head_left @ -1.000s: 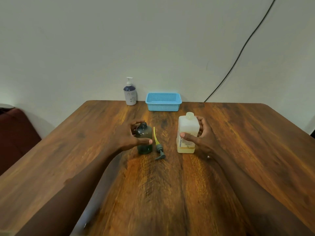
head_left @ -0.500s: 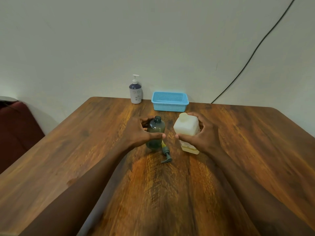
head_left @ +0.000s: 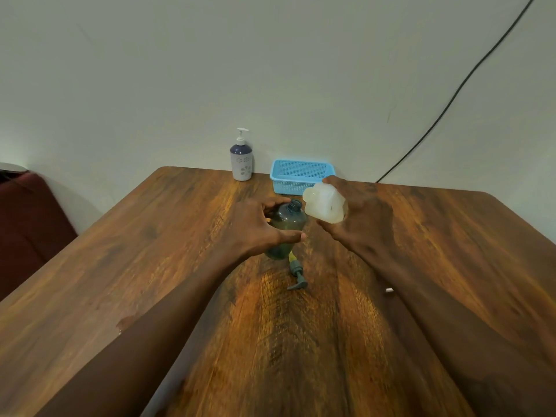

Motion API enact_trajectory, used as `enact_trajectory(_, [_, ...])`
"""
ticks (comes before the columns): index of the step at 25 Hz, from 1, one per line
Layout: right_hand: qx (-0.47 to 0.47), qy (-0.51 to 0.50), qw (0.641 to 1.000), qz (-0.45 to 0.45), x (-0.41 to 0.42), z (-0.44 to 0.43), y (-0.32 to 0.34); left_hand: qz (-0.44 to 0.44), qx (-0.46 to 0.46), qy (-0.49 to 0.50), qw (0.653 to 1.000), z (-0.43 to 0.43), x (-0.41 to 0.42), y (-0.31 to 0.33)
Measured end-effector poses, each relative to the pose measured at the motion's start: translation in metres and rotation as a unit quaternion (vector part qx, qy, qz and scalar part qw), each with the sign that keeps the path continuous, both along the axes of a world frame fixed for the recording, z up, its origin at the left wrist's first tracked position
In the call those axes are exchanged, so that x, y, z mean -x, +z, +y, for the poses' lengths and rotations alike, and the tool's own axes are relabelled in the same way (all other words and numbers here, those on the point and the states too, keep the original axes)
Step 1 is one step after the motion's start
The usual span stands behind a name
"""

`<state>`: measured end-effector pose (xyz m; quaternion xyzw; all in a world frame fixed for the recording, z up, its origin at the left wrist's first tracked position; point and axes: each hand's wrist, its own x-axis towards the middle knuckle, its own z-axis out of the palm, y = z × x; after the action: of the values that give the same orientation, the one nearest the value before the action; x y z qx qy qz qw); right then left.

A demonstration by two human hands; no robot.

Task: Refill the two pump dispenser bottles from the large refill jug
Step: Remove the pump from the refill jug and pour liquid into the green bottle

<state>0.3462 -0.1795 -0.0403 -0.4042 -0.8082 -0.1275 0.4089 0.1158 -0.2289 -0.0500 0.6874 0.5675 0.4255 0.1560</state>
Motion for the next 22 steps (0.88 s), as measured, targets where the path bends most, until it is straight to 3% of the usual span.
enact_trajectory(22, [-0.054,-0.040,0.995,-0.077,0.0027,0.0024,0.0078,0.001,-0.025,-0.011,1.000,-0.0010,-0.0010,-0.0016])
